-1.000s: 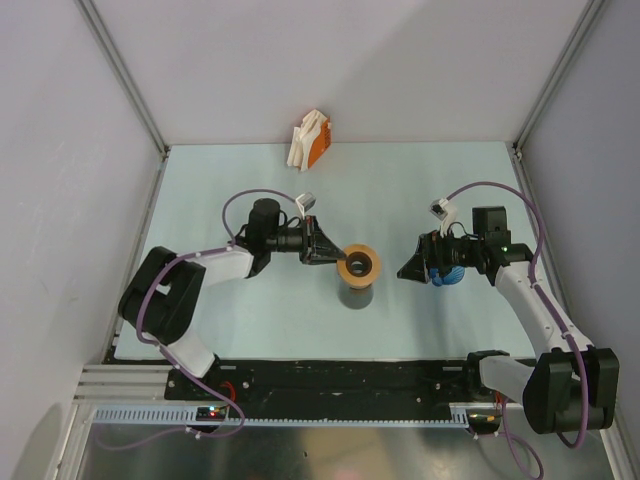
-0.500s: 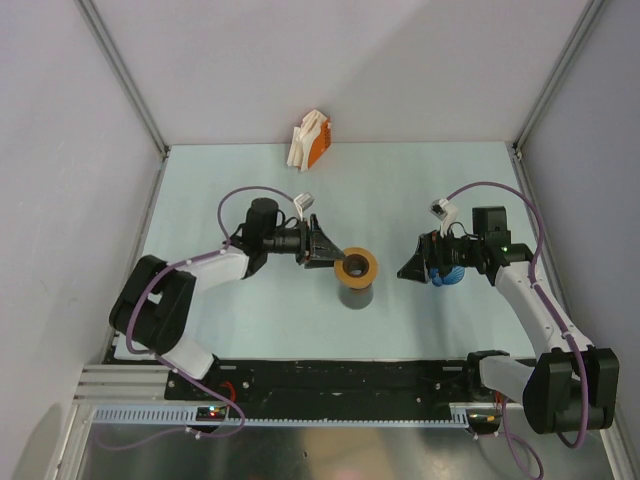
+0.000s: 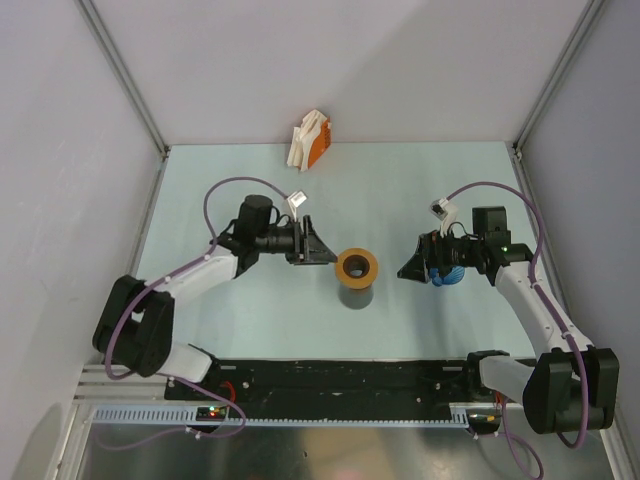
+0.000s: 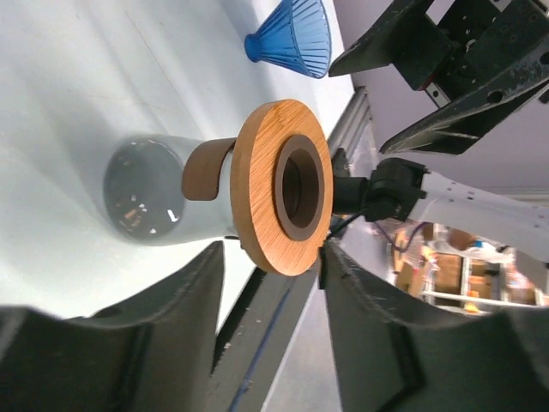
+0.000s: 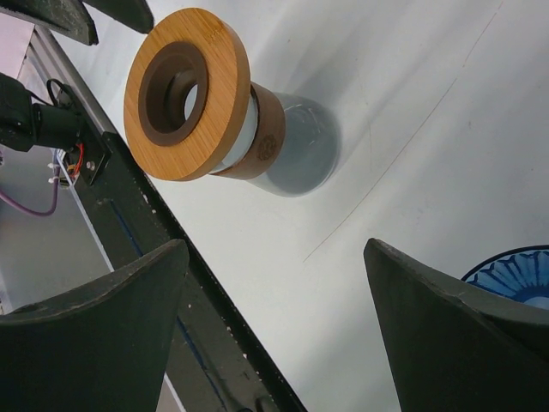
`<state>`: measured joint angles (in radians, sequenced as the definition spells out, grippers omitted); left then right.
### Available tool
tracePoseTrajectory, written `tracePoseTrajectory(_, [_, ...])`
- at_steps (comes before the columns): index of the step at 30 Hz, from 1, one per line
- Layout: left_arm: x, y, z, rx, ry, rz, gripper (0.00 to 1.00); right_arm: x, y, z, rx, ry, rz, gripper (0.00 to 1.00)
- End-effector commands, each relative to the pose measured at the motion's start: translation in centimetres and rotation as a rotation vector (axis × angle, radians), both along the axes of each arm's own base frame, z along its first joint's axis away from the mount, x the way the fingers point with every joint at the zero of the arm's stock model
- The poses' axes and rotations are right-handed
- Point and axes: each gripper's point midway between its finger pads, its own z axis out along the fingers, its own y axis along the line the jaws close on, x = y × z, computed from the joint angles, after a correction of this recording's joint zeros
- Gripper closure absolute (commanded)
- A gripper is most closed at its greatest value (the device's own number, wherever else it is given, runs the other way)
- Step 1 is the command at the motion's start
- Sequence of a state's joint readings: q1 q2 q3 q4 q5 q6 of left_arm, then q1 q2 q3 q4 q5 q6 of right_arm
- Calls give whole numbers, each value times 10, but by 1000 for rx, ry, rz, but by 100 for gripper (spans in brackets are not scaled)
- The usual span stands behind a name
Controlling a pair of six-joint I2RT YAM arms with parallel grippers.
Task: Place the coffee filter in the dripper
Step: Place the dripper holder onto the coffee server.
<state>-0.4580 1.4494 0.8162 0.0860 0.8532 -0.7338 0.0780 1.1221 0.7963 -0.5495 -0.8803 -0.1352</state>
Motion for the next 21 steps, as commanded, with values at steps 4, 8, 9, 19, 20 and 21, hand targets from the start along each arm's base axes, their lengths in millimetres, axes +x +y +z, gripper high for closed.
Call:
tracePoseTrajectory(4, [10,17,5,120,-161,39,70,3,2,6,-7,-40,4,11])
tracePoseTrajectory(8, [14,13,0,135,-144,35,90,2,3,7,-1,-39,9,11])
tracePoseTrajectory(9, [14,12,-2,141,-137,31,93,2,3,7,-1,-39,9,11])
tracePoseTrajectory(19, [8,-5,-4,143,-132,-24,99,2,3,6,-5,-35,10,11])
tracePoseTrajectory(20, [7,-6,-5,143,-132,-28,99,2,3,5,-5,-33,10,11])
tracePoseTrajectory(21, [6,-6,-4,143,-133,-31,99,2,3,5,-5,-33,10,11])
